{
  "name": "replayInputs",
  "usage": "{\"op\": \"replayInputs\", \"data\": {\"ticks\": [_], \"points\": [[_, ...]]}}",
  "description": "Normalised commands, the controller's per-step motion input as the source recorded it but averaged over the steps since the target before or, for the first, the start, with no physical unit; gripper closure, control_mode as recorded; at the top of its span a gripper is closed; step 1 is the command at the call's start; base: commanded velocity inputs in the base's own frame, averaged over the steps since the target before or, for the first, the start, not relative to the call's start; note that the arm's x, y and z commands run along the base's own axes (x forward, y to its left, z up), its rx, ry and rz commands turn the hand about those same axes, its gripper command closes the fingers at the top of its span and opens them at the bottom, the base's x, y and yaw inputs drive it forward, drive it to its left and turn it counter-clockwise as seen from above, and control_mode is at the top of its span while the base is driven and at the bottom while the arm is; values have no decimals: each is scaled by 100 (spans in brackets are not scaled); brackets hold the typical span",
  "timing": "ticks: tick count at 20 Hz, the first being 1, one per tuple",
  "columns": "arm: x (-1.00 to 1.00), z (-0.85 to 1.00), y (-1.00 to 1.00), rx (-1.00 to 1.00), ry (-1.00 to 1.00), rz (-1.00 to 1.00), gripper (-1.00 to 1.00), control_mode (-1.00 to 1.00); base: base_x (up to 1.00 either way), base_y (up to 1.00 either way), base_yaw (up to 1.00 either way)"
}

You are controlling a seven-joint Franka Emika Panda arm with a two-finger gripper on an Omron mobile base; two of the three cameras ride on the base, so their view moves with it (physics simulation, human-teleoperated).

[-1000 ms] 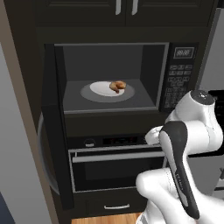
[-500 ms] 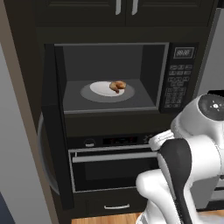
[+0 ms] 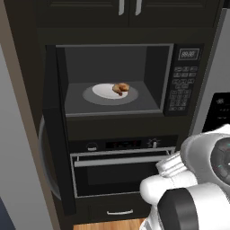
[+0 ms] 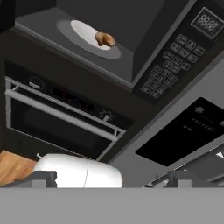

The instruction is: Transport the chicken drumstick from the fridge to the microwave and turn on the microwave.

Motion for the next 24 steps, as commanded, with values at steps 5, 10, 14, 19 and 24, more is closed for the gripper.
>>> {"op": "replayInputs", "data": {"ticks": [5,10,14,19,24], "points": [[-68,-36,8,-34,-18,13,-100,-100,0,0,0],[-58,-23,8,-37,-9,14,-100,-100,0,0,0],[-34,-16,10,-36,0,13,-100,-100,0,0,0],[-9,-12,26,-31,0,8,-100,-100,0,0,0],[0,-9,32,-24,-2,2,-100,-100,0,0,0]]}}
